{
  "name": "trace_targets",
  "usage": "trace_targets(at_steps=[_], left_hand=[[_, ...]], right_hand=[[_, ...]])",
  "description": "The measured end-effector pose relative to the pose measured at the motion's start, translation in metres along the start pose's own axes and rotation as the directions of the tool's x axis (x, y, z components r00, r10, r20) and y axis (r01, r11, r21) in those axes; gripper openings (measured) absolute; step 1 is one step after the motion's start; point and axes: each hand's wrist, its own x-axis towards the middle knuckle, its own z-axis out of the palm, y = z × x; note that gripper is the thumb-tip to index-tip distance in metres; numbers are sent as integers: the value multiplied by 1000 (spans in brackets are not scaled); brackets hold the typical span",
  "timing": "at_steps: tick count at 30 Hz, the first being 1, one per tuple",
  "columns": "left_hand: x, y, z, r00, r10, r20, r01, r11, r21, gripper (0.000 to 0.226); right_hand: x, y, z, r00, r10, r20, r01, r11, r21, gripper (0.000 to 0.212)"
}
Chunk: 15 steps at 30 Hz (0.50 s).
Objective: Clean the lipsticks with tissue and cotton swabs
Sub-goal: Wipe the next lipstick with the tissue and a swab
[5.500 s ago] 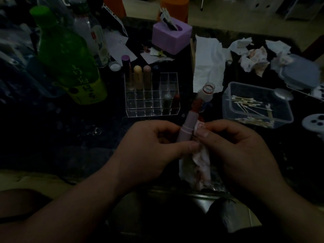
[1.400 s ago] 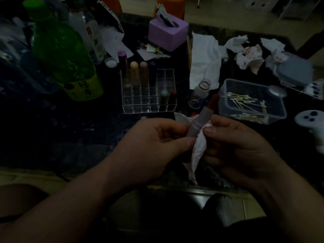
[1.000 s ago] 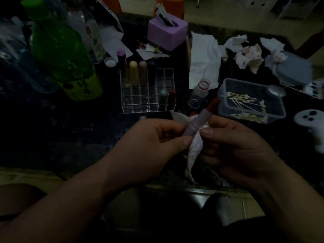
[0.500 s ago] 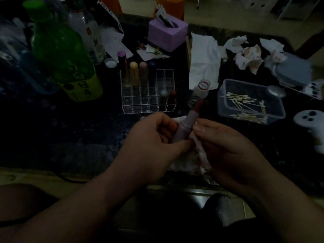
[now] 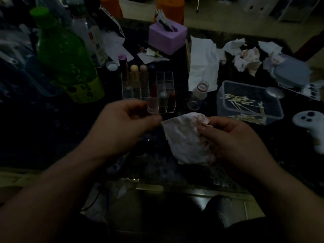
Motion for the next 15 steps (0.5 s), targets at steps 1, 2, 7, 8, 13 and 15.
trace_targets(at_steps=[1, 2, 7, 8, 13, 15], left_hand=[[3, -1, -5, 999, 14, -43, -14, 1000, 14, 18], [6, -4, -7, 996, 37, -78, -34, 999, 36, 18], [24, -21, 4, 970, 198, -145, -153, 950, 272, 20], [27, -26, 8, 965, 223, -136, -169, 931, 323, 21], [37, -49, 28, 953, 286, -100, -214, 869, 447, 20], [40, -54, 31, 953, 291, -83, -212, 839, 501, 21]], right_hand=[[1, 0, -2, 1000, 5, -8, -5, 1000, -12, 12], [3, 0, -3, 1000, 9, -19, -9, 1000, -29, 17], [7, -3, -9, 997, 60, -54, -71, 969, -238, 27], [9, -3, -11, 997, 65, -47, -75, 954, -289, 28], [12, -1, -15, 994, 106, -36, -112, 921, -374, 33], [12, 0, -16, 994, 110, -21, -110, 916, -385, 34]])
